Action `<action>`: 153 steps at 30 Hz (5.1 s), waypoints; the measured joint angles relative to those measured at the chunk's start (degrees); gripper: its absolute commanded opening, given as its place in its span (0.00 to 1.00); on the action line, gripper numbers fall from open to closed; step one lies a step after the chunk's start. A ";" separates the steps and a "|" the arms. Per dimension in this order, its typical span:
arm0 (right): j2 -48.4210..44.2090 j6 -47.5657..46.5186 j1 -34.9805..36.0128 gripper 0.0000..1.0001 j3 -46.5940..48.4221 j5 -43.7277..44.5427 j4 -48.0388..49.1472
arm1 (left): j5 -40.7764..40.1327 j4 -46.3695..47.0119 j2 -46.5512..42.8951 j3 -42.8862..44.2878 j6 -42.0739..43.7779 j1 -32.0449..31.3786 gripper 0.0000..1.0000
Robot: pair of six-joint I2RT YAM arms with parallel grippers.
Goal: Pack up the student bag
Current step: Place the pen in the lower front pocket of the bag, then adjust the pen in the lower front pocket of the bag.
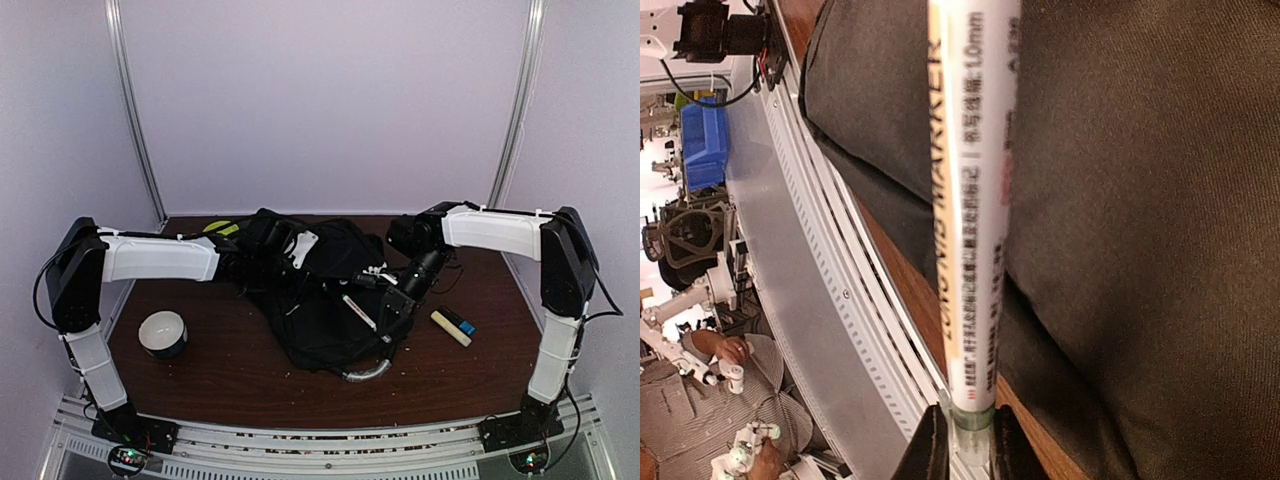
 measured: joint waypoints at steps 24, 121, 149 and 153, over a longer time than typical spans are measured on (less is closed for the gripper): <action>8.48 22.10 -0.02 0.21 7.48 1.03 14.03 | -2.29 0.17 -0.98 -0.96 0.31 -1.33 0.00; 0.85 -27.63 14.58 0.00 -6.16 40.37 45.29 | 0.68 6.84 -4.66 -7.96 1.40 -0.31 0.00; -7.96 -25.24 13.97 0.02 -15.80 41.22 59.19 | 4.81 7.34 -4.72 -8.24 -0.15 1.46 0.00; -7.82 -25.44 13.97 0.01 -15.80 40.33 59.17 | 7.26 7.37 -4.66 -8.22 -1.07 2.32 0.00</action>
